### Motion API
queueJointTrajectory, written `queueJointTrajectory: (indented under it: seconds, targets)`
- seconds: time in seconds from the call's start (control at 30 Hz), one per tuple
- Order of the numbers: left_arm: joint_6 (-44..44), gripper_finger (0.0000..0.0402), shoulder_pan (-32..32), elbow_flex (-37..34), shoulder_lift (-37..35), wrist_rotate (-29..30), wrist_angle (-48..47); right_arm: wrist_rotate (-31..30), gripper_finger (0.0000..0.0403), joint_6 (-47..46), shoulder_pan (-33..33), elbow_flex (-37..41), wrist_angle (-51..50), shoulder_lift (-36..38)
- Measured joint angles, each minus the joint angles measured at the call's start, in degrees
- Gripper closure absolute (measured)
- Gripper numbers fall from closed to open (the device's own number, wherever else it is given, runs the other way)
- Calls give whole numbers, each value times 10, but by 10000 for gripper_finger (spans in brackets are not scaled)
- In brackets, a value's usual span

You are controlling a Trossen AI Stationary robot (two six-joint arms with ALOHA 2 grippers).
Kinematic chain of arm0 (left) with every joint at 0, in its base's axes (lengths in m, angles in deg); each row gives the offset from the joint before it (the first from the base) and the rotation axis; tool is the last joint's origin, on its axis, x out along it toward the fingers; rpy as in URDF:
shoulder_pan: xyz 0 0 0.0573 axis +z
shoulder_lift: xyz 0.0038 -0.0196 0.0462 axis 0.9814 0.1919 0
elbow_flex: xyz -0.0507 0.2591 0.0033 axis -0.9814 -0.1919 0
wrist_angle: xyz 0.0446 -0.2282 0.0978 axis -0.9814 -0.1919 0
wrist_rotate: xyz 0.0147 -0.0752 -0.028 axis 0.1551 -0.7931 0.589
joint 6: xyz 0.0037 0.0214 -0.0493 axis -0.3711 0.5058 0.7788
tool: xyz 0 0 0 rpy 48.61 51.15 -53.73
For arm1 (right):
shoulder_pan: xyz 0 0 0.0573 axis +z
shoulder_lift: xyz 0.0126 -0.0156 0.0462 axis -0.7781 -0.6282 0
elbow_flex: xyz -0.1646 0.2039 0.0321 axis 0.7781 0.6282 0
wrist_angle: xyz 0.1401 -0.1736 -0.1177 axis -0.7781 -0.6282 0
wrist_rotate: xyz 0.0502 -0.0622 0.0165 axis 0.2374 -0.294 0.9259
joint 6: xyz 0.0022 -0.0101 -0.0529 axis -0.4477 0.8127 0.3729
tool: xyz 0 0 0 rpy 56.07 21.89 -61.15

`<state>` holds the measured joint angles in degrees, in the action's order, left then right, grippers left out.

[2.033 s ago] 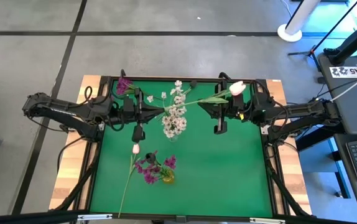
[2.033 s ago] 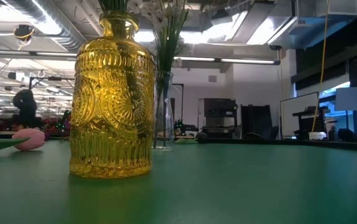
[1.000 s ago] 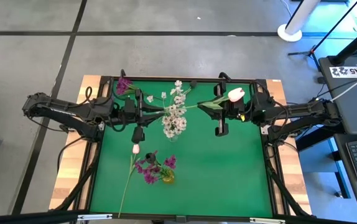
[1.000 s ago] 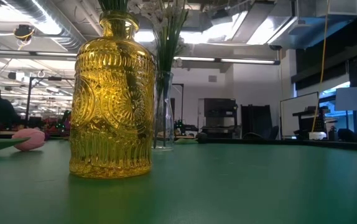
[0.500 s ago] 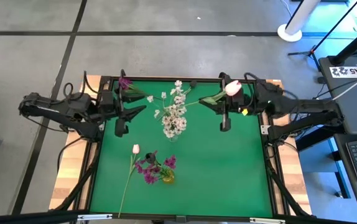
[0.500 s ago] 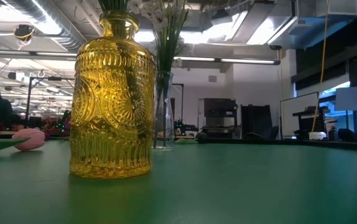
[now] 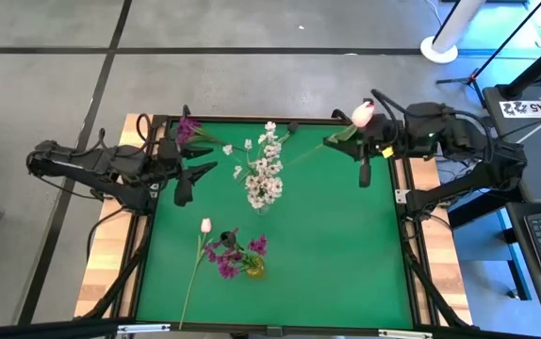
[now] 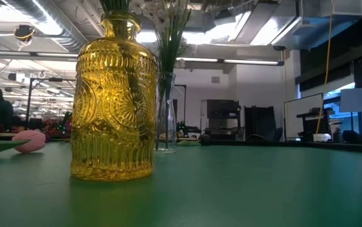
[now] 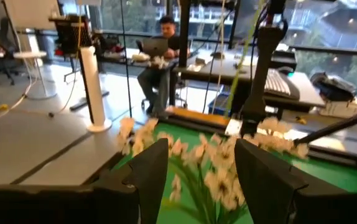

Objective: Sort flowers into vase by color
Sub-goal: Put the top pink flower into the transparent vase

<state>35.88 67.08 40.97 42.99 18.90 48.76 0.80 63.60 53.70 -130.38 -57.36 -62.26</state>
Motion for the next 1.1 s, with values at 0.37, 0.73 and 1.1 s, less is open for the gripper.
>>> queueJointTrajectory:
  seconds: [0.37, 0.73, 1.1]
  targets:
    - [80, 221, 0, 0, -10, 1, -112, 85, 397, -13, 7, 41, -12, -73]
    - [95, 221, 0, -1, -10, 1, -134, 126, 397, 48, 7, 93, 117, -131]
    - [103, 221, 0, -1, -10, 1, -137, 126, 397, 74, 7, 97, 134, -138]
